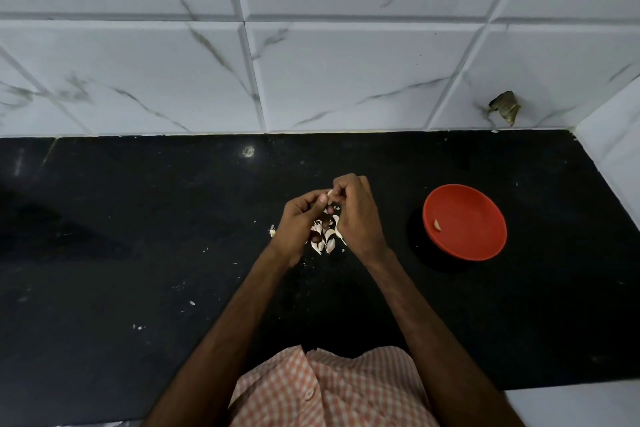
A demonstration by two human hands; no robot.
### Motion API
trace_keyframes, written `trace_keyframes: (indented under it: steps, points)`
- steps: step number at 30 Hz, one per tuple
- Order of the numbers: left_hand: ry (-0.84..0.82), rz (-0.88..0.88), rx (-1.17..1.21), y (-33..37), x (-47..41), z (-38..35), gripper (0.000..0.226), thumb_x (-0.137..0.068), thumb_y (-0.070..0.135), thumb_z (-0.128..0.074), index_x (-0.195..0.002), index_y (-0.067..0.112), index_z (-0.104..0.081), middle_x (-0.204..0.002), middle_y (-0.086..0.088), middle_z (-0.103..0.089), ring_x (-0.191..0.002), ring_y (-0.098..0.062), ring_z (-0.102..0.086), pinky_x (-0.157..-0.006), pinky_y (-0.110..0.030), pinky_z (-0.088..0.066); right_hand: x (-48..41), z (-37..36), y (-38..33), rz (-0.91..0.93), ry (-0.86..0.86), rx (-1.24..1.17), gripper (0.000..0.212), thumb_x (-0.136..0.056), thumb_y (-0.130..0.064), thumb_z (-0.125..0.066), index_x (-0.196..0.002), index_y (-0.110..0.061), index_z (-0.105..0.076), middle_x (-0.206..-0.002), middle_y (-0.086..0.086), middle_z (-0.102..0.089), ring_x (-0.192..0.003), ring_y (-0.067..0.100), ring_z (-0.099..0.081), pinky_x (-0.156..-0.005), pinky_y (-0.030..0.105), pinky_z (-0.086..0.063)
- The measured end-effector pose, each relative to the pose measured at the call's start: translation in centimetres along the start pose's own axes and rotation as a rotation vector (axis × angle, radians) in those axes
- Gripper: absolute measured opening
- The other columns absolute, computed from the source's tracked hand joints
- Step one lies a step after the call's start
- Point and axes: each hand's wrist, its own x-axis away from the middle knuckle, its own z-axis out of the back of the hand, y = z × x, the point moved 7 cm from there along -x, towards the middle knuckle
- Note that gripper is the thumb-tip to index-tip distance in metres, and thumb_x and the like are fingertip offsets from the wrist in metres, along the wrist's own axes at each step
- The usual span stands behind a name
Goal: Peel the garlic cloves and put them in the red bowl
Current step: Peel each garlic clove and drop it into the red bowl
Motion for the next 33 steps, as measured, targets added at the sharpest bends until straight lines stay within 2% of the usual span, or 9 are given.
trace_keyframes:
  steps: [2, 6, 9, 14, 16, 21, 25, 29, 33]
  points:
    - [0.001, -0.004, 0.000, 0.0, 0.0, -0.2, 0.027, -0.107, 0.019, -0.046, -0.114, 0.004, -0.068, -0.084, -0.004, -0.059, -0.059, -0.006, -0.053, -0.042, -0.018, -0.035, 0.1, 0.0, -0.2, 0.033, 0.013, 0.036, 0.010, -0.089, -0.017, -0.041, -0.098, -0.021, -0.043, -0.095, -0.003, -0.050, -0.086, 0.011, -0.047, -0.069, 0.018, -0.045]
    - [0.031, -0.002, 0.065, 0.5, 0.2, -0.4, 0.030, -0.107, 0.015, -0.043, -0.117, -0.005, -0.064, -0.080, -0.004, -0.069, -0.062, -0.008, -0.063, -0.049, -0.018, -0.047, 0.5, -0.3, 0.1, 0.022, 0.018, 0.020, 0.007, -0.091, -0.012, -0.044, -0.095, -0.011, -0.050, -0.093, 0.002, -0.055, -0.086, 0.016, -0.050, -0.068, 0.029, -0.050]
    - [0.031, -0.016, 0.132, 0.6, 0.0, -0.2, 0.030, -0.104, 0.018, -0.048, -0.118, 0.000, -0.066, -0.091, -0.009, -0.073, -0.080, -0.017, -0.069, -0.065, -0.025, -0.057, 0.8, -0.4, 0.0, 0.019, 0.005, -0.003, 0.008, -0.093, -0.008, -0.047, -0.098, -0.015, -0.050, -0.095, 0.001, -0.057, -0.089, 0.012, -0.048, -0.071, 0.024, -0.048]
    - [0.065, -0.010, 0.205, 0.5, -0.1, -0.2, 0.029, -0.106, 0.013, -0.044, -0.122, 0.000, -0.064, -0.097, -0.007, -0.074, -0.089, -0.016, -0.071, -0.071, -0.027, -0.058, 1.1, -0.3, 0.0, -0.007, 0.003, -0.042, 0.023, -0.090, 0.008, -0.053, -0.105, -0.009, -0.053, -0.099, 0.000, -0.055, -0.093, 0.001, -0.044, -0.079, 0.006, -0.044]
    - [0.079, -0.001, 0.228, 0.4, -0.1, -0.2, 0.027, -0.107, 0.013, -0.044, -0.120, 0.005, -0.066, -0.097, -0.006, -0.074, -0.088, -0.016, -0.071, -0.072, -0.028, -0.058, 1.3, -0.4, 0.5, -0.058, -0.001, -0.082, 0.029, -0.085, 0.018, -0.054, -0.107, -0.001, -0.057, -0.102, -0.003, -0.053, -0.096, -0.005, -0.043, -0.081, 0.006, -0.045]
    - [0.100, 0.010, 0.334, 0.4, 0.1, -0.4, 0.027, -0.106, 0.010, -0.043, -0.124, 0.001, -0.062, -0.098, -0.006, -0.075, -0.090, -0.015, -0.073, -0.075, -0.026, -0.058, 1.5, -0.4, 0.6, -0.076, -0.012, -0.121, 0.030, -0.089, 0.016, -0.051, -0.113, 0.001, -0.058, -0.100, -0.007, -0.050, -0.096, -0.007, -0.044, -0.082, 0.008, -0.045]
    - [0.153, 0.044, 0.463, 0.4, -0.1, 0.0, 0.025, -0.106, 0.009, -0.043, -0.121, 0.007, -0.064, -0.088, -0.003, -0.070, -0.077, -0.010, -0.069, -0.068, -0.023, -0.057, 1.6, -0.5, 0.3, -0.087, -0.008, -0.158, 0.034, -0.092, 0.011, -0.048, -0.117, -0.012, -0.055, -0.104, -0.024, -0.046, -0.095, 0.006, -0.051, -0.083, 0.013, -0.048]
    - [0.189, 0.015, 0.382, 0.5, -0.7, 1.5, 0.025, -0.105, 0.009, -0.047, -0.120, 0.007, -0.066, -0.084, 0.003, -0.068, -0.073, -0.007, -0.054, -0.064, -0.021, -0.051, 1.8, 0.4, 1.0, -0.102, 0.071, -0.071, 0.028, -0.093, 0.015, -0.049, -0.109, -0.005, -0.062, -0.106, -0.002, -0.054, -0.098, 0.007, -0.051, -0.083, 0.013, -0.045]
    - [0.203, -0.003, 0.280, 0.4, -0.3, 1.3, 0.026, -0.104, 0.003, -0.046, -0.121, -0.004, -0.065, -0.085, -0.005, -0.066, -0.068, -0.007, -0.058, -0.061, -0.020, -0.052, 1.8, -0.2, 2.5, -0.180, 0.020, 0.036, 0.023, -0.103, -0.018, -0.046, -0.104, -0.009, -0.067, -0.107, -0.002, -0.055, -0.099, 0.014, -0.056, -0.083, 0.031, -0.052]
